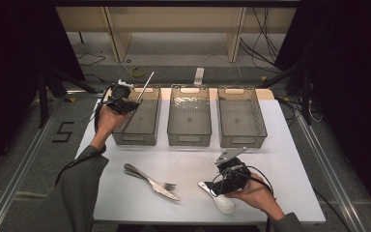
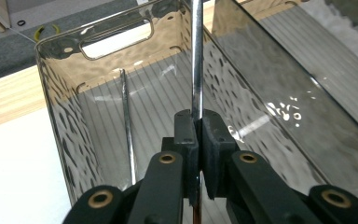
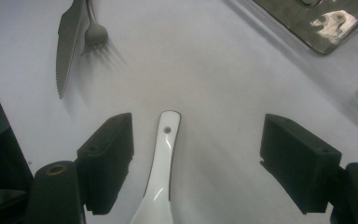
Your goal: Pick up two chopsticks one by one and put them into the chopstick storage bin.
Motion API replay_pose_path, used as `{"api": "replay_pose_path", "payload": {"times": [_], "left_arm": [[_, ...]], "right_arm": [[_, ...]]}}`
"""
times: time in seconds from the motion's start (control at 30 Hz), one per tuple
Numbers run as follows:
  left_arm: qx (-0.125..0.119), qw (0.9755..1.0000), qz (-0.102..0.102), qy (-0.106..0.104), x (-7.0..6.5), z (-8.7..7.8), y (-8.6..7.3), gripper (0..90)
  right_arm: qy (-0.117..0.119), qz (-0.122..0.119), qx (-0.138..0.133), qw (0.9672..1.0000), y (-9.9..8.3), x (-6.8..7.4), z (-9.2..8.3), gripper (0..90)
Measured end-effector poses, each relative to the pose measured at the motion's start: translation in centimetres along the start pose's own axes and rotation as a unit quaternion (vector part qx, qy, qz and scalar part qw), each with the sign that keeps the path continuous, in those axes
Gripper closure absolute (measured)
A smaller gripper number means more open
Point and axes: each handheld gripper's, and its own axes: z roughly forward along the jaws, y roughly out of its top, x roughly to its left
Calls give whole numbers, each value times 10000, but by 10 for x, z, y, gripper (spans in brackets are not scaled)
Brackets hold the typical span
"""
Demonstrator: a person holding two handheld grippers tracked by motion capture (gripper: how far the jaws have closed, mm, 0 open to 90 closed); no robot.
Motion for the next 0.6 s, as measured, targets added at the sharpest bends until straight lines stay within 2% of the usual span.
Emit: {"api": "replay_pose_path", "payload": {"times": [0.33,0.53,0.6], "left_arm": [[128,9998,-137,53,8,16,-12,851],[192,9997,-114,112,7,20,-17,849],[247,9995,-114,132,8,21,-18,848]], "right_arm": [[47,67,33,10000,-2,0,-1,266],[43,11,29,10000,-3,0,0,264],[47,58,17,10000,-3,1,0,264]]}}
